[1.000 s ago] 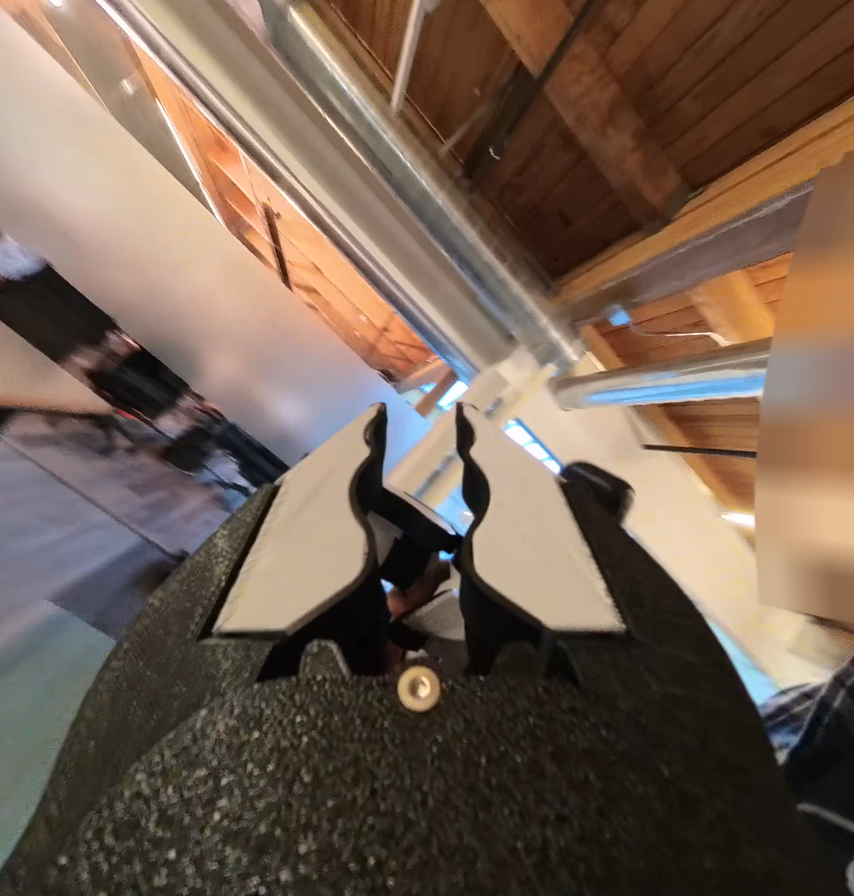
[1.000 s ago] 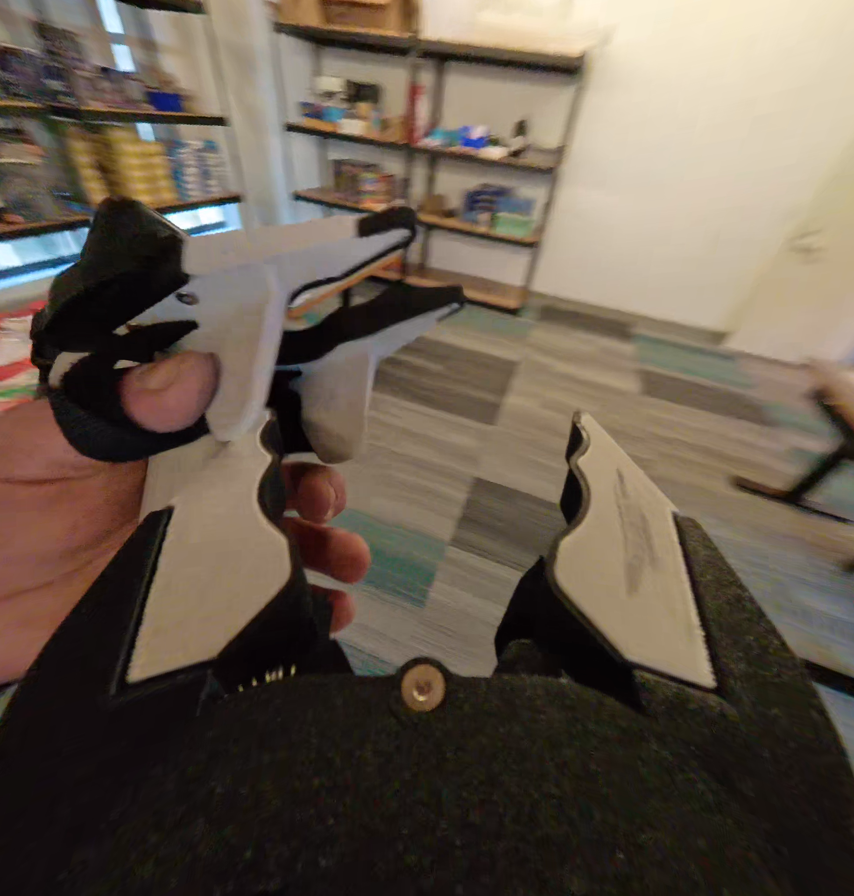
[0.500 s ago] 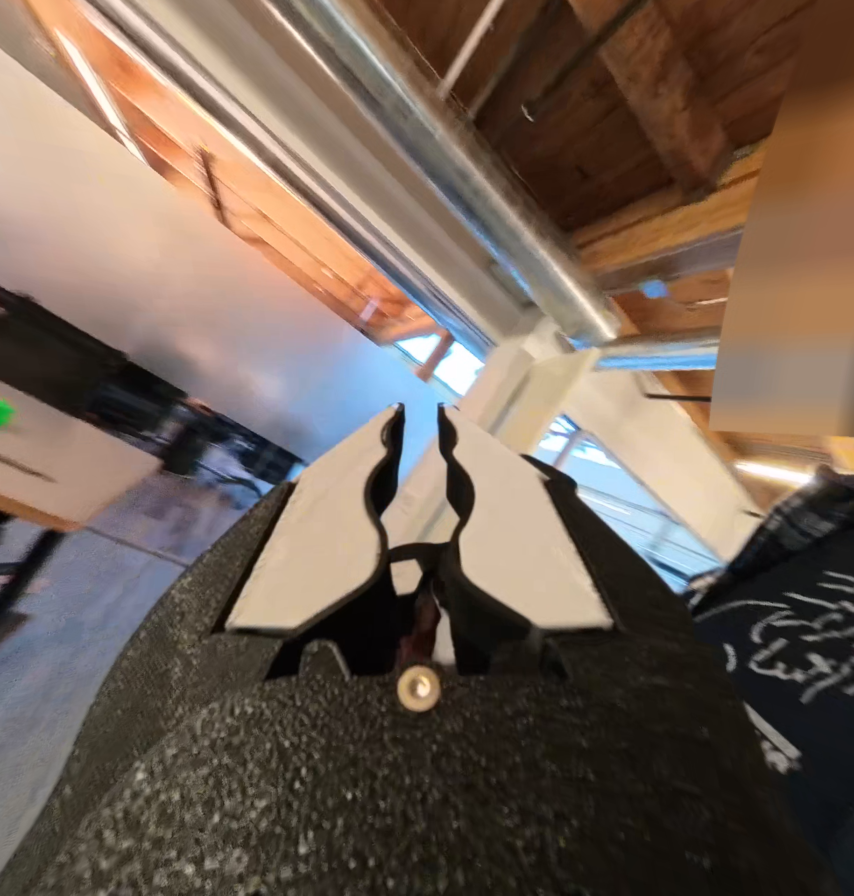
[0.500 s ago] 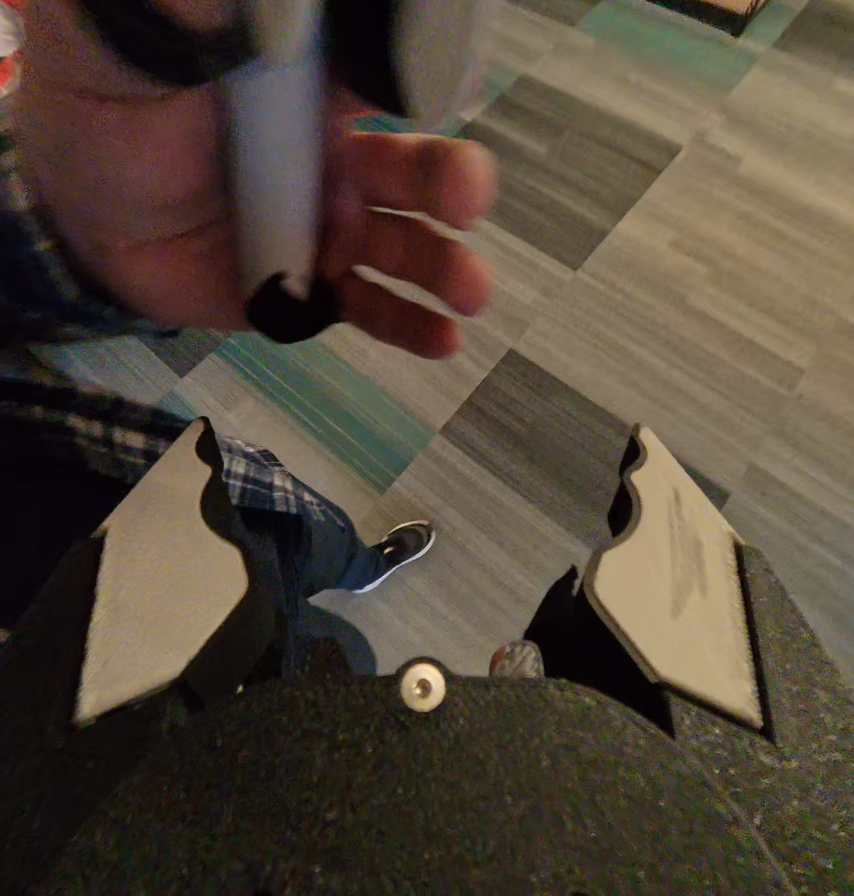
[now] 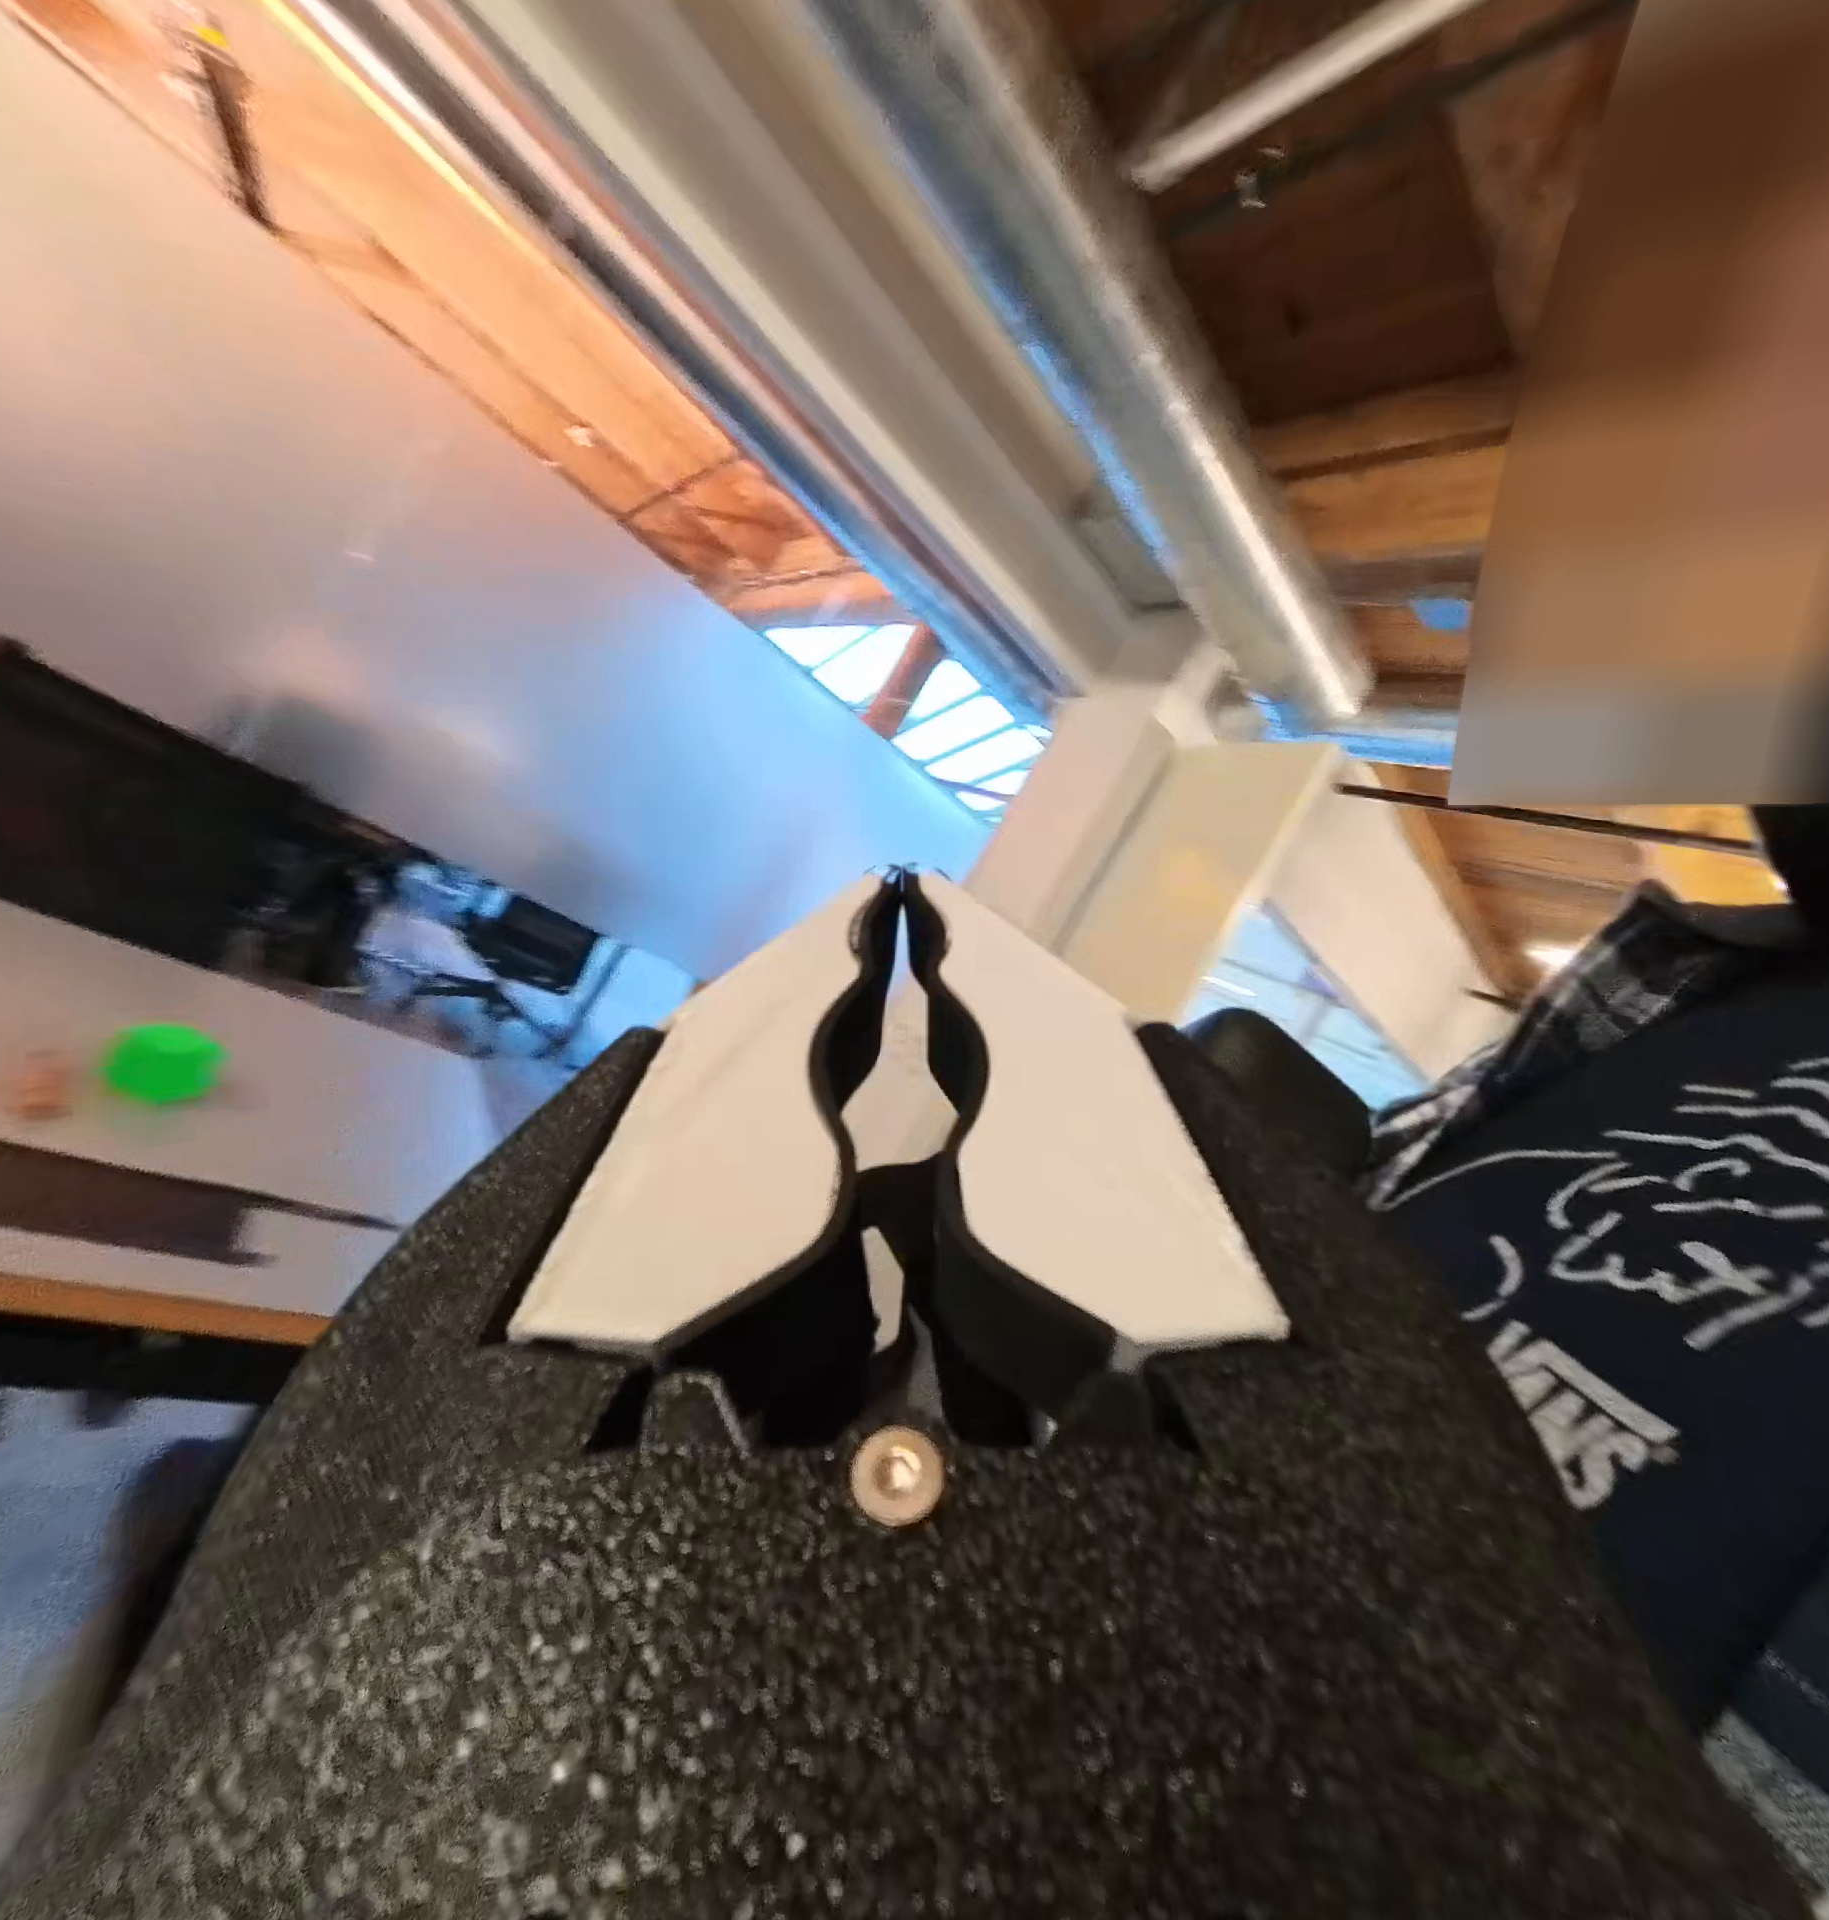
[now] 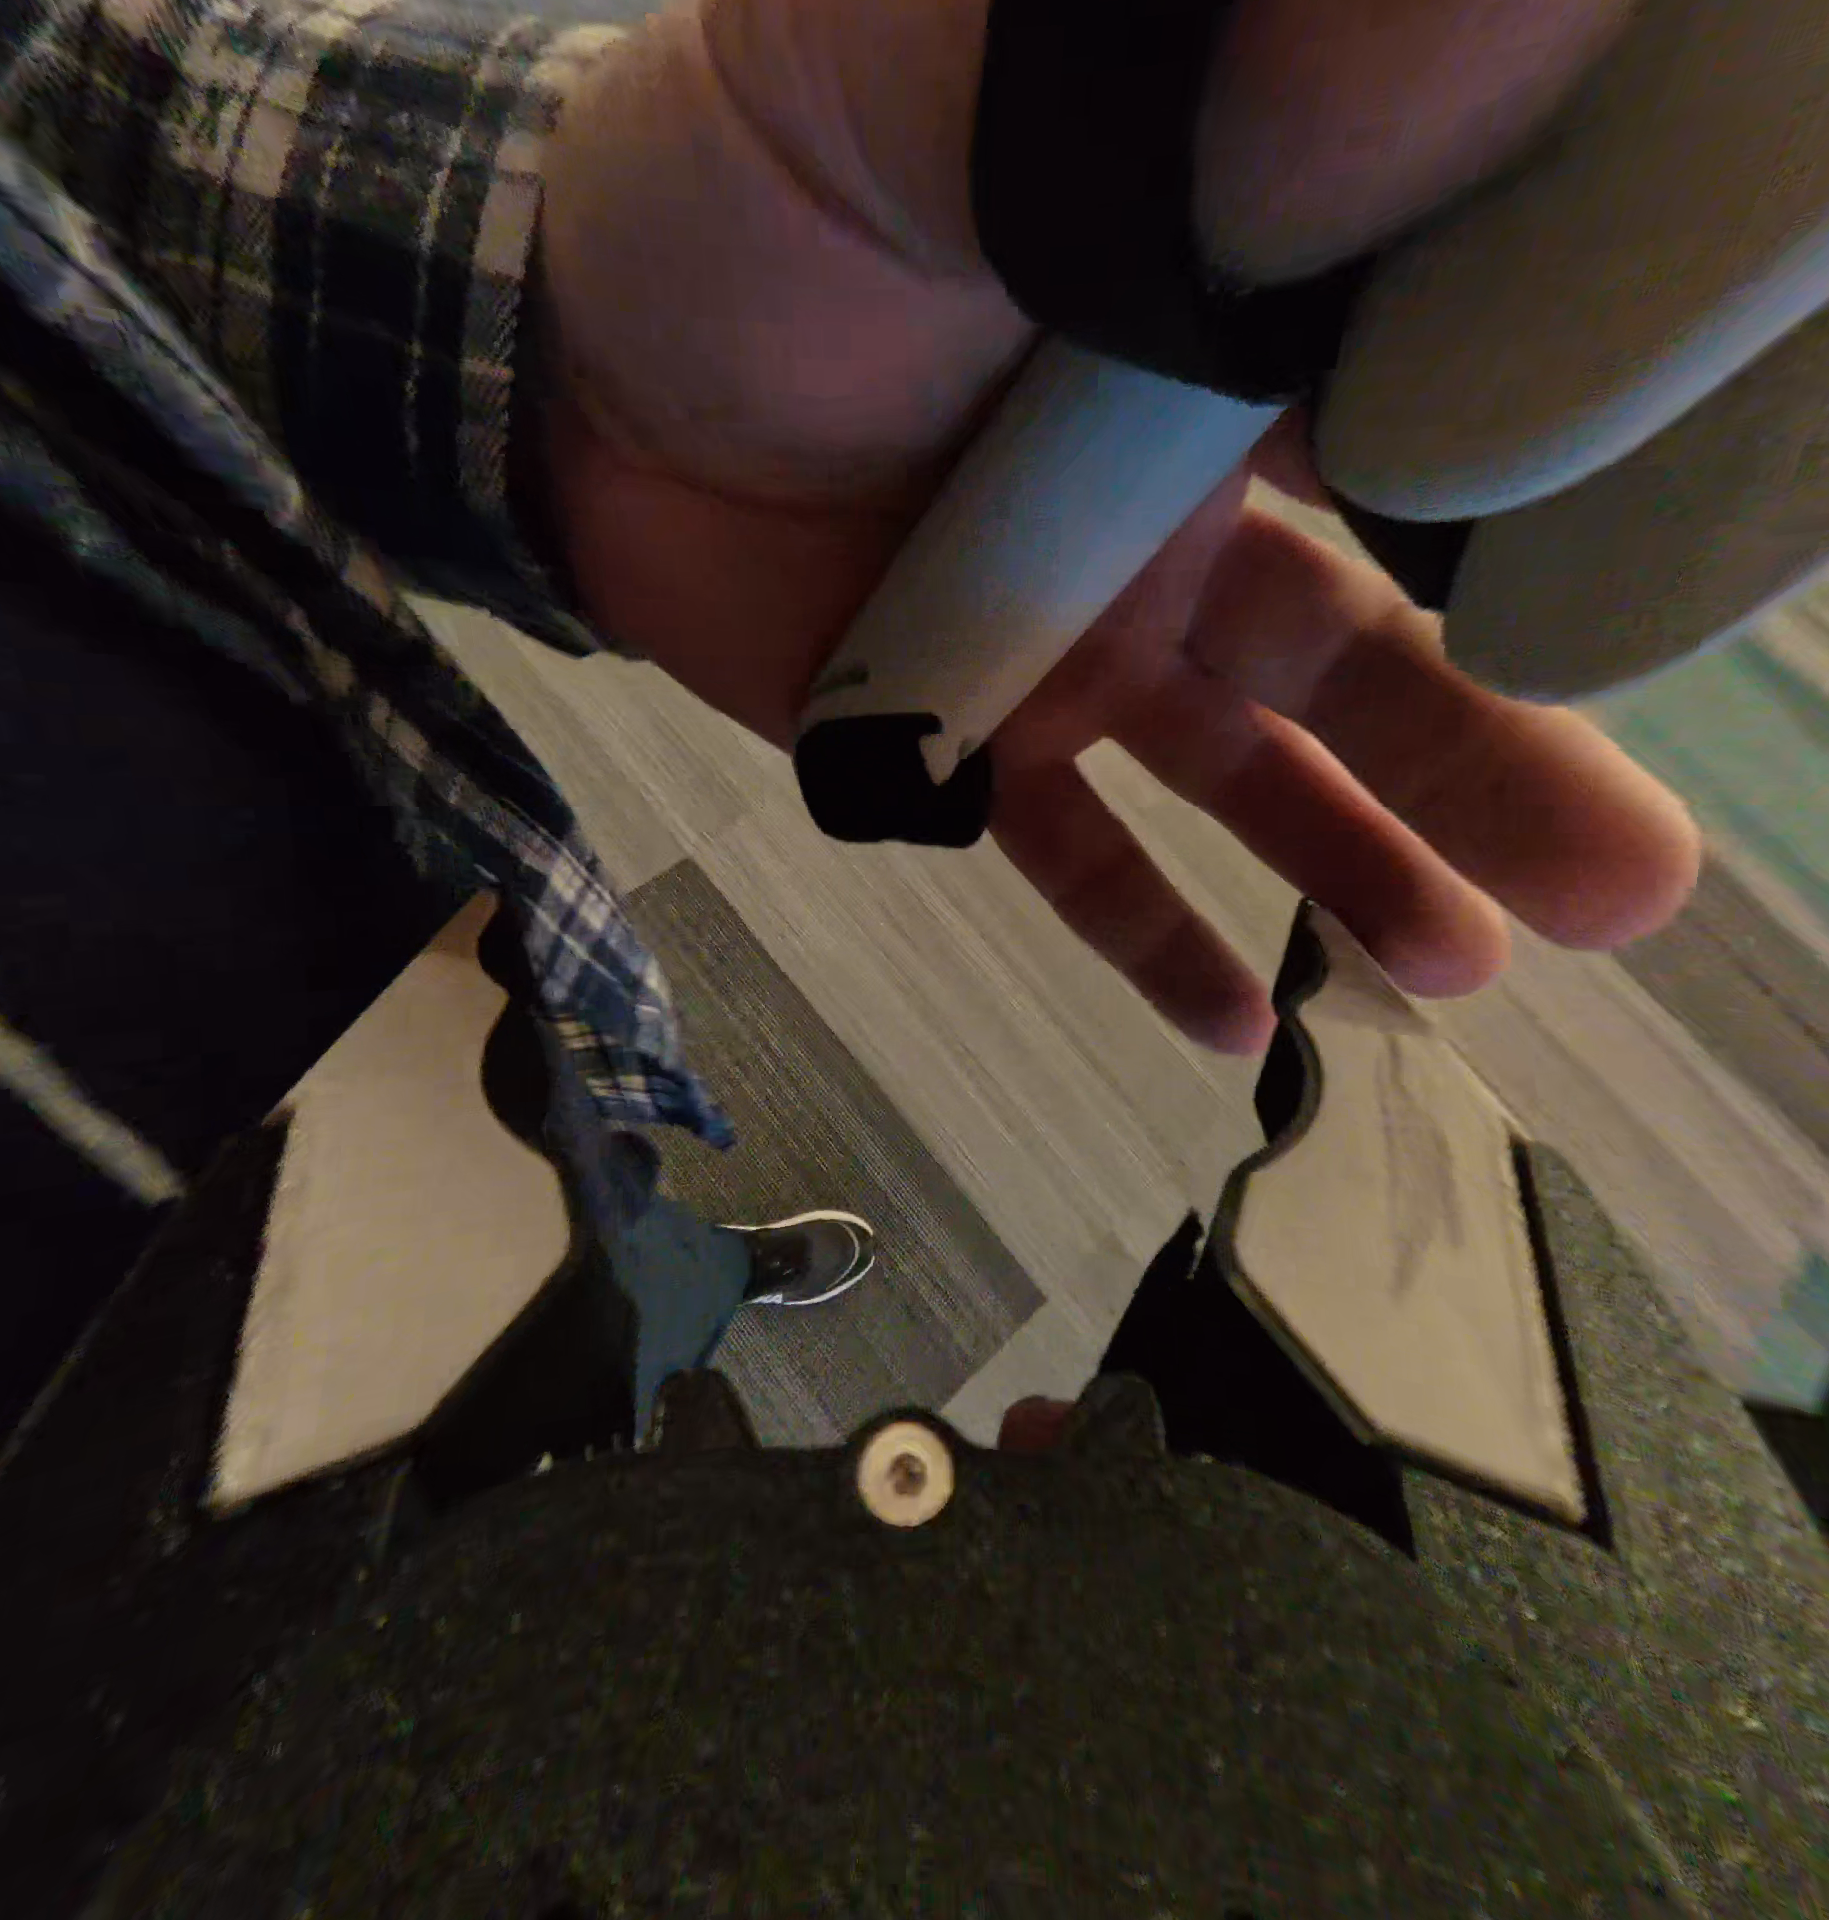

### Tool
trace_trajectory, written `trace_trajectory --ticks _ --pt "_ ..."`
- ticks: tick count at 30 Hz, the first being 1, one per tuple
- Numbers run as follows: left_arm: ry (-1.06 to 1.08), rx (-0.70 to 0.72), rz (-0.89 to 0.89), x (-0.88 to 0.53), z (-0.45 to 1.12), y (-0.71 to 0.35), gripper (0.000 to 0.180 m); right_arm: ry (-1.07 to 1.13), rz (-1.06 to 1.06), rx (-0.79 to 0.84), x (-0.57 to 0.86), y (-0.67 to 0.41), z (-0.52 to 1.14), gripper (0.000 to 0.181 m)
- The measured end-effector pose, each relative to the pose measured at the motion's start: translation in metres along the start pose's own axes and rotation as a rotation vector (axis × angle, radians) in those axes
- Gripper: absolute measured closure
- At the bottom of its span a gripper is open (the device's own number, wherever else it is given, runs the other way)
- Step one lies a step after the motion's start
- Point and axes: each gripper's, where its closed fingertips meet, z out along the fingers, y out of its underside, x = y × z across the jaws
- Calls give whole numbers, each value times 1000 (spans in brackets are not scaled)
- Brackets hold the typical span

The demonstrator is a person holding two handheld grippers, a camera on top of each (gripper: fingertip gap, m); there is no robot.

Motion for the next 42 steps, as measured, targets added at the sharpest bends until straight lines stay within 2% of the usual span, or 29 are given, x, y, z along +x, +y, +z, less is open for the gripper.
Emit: trace_trajectory --ticks 3,6,8,9,10,12,13,14,17,18,21,22,23,27,29,32,34,37,41,42 --pt "-123 8 113 -98 -12 -90 180 -129 -130 -77 110 -22 60 41" --pt "-261 99 223 -186 -40 -184 180 -196 -224 -84 208 -60 113 40" --pt "-314 167 280 -248 -60 -237 180 -159 -320 -55 285 -75 151 68" --pt "-325 181 285 -281 -66 -260 180 -145 -378 -50 323 -78 173 74" --pt "-337 181 305 -319 -72 -282 180 -102 -416 -53 366 -78 197 82" --pt "-343 154 317 -399 -74 -321 180 41 -483 -34 455 -78 240 109" --pt "-332 130 308 -440 -69 -339 180 118 -524 -36 500 -74 259 112" --pt "-318 108 297 -483 -62 -360 180 201 -519 -35 548 -72 275 117" --pt "-250 -13 226 -594 -13 -420 180 362 -297 -25 684 -74 298 112" --pt "-209 -58 204 -624 9 -437 180 408 -246 -19 730 -75 294 117" --pt "-49 -222 125 -699 79 -473 180 519 -181 -51 862 -61 276 151" --pt "-29 -268 122 -728 99 -483 180 522 -121 -38 901 -55 272 155" --pt "14 -294 131 -755 117 -494 180 514 -30 -8 938 -47 271 155" --pt "69 -313 179 -901 161 -532 180 506 152 132 1077 -2 290 122" --pt "-18 -326 217 -1000 165 -547 180 455 212 150 1148 35 320 110" --pt "-172 -298 145 -1140 160 -606 179 346 251 108 1265 80 369 101" --pt "-236 -279 184 -1211 156 -666 180 280 254 115 1348 83 387 99" --pt "-408 -297 223 -1319 142 -744 180 204 211 148 1473 63 402 126" --pt "-557 -262 155 -1461 118 -807 180 221 115 203 1631 47 422 178" --pt "-567 -270 131 -1496 117 -813 180 211 119 225 1665 50 430 181"
